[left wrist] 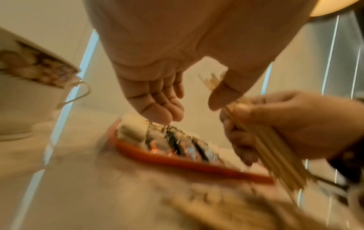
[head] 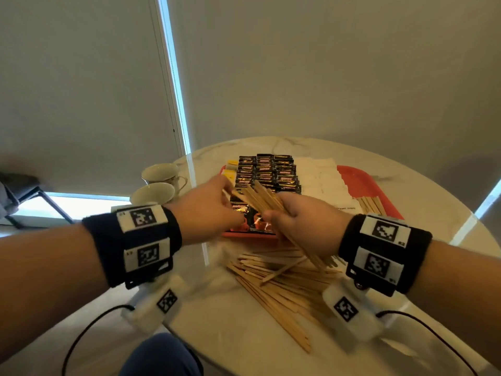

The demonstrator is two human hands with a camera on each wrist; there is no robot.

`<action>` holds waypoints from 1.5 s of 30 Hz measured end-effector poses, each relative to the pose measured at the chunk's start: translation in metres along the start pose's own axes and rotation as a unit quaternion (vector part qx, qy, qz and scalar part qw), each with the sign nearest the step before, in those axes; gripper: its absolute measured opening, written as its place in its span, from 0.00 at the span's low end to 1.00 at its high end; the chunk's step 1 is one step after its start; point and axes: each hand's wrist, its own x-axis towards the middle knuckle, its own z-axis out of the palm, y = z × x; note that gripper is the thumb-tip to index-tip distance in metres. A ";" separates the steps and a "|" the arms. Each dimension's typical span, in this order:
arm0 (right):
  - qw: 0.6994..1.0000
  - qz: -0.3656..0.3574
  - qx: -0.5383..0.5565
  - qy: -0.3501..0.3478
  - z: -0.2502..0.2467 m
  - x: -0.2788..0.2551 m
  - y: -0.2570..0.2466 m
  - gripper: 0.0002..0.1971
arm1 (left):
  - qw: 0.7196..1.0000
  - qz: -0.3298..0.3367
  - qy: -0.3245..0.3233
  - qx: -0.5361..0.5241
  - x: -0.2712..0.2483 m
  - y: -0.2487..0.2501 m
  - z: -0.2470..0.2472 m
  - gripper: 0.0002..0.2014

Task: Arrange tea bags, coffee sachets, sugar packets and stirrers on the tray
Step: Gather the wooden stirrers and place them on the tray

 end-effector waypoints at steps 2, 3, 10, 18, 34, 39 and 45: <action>0.998 -0.005 0.061 0.010 -0.003 0.005 0.002 0.09 | 0.993 0.022 0.045 -0.111 0.009 0.010 -0.003 0.17; 0.996 -0.011 0.093 0.013 -0.004 0.008 0.003 0.10 | 0.985 0.035 0.056 -0.158 0.014 0.014 -0.002 0.18; 0.943 -0.038 0.328 0.043 -0.017 0.027 -0.001 0.11 | 0.948 0.130 0.105 -0.270 0.052 0.056 0.007 0.20; 0.897 -0.025 0.440 0.039 -0.036 0.057 0.011 0.06 | 0.934 0.206 0.045 -0.290 0.085 0.081 0.002 0.14; 0.737 -0.312 0.569 0.186 -0.083 0.129 0.023 0.25 | 0.734 -0.024 -0.184 -0.653 0.152 0.041 0.044 0.45; 0.794 -0.269 0.521 0.160 -0.063 0.148 0.038 0.21 | 0.690 -0.022 -0.156 -0.706 0.153 0.031 0.042 0.40; 0.846 -0.223 0.468 0.124 -0.046 0.151 0.037 0.20 | 0.705 0.003 -0.139 -0.696 0.153 0.023 0.045 0.37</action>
